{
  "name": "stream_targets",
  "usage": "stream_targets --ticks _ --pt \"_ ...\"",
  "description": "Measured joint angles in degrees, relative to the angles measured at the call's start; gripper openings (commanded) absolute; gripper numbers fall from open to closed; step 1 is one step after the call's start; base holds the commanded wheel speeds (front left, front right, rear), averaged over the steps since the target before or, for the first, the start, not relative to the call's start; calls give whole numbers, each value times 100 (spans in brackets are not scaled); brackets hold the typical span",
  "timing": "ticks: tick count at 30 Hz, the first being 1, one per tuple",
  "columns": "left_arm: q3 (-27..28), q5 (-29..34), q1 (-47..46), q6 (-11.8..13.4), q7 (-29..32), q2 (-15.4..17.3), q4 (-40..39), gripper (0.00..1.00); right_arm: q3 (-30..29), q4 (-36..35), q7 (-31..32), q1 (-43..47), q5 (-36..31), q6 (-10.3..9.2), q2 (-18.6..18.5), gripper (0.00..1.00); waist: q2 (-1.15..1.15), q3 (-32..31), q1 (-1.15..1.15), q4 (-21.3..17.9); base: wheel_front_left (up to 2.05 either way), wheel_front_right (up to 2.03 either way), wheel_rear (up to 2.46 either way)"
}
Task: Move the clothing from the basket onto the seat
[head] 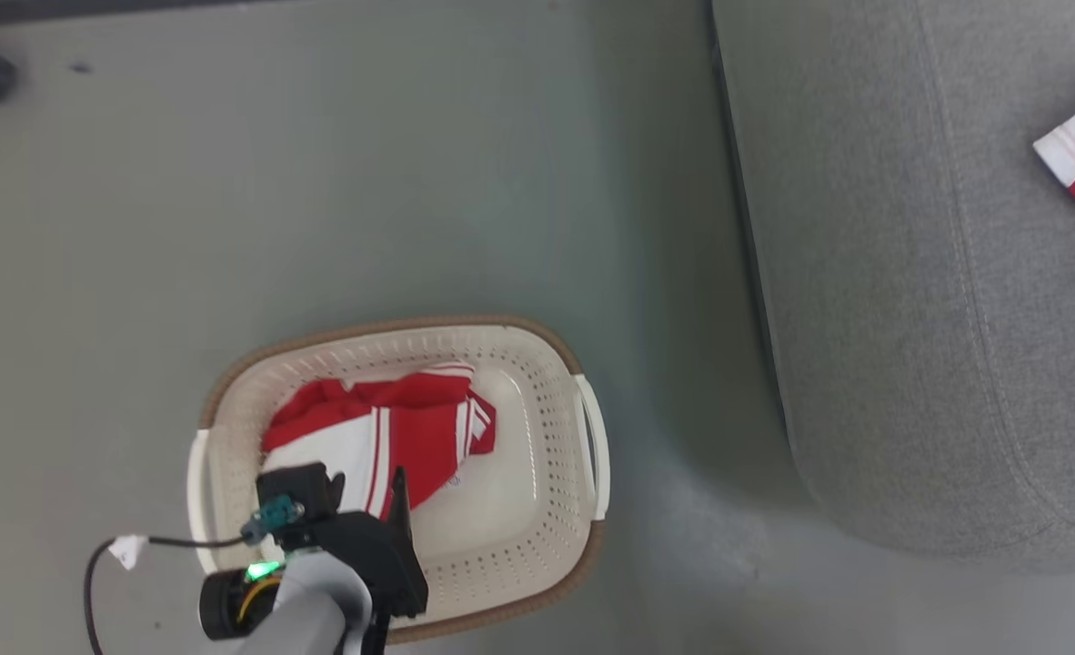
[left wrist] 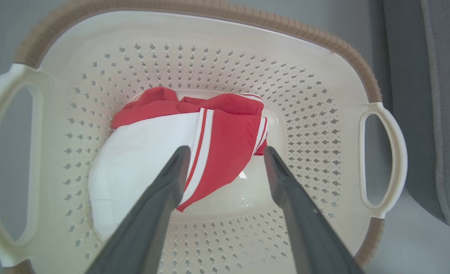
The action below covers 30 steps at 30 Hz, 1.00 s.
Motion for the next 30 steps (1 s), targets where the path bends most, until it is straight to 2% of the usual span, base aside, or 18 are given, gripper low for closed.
stream_targets --ticks 2,8,20,30 --pt "5 -82 -185 0 -34 -5 143 100 -66 -11 -1 -63 75 -1 -11 100 0 175 0 -55 0 0 0" --pt "70 -229 -754 0 -109 -11 701 100 -76 -259 -1 -86 367 0 -361 100 0 698 0 -207 0 0 0" --pt "240 -320 -1816 0 -163 -19 1735 100 -154 -312 -1 -332 649 0 -561 100 0 1713 0 -474 0 0 0" --pt "227 -321 -2048 0 -164 -10 1730 100 14 -155 -1 -511 680 0 -577 100 0 2200 -1 -682 0 0 0"
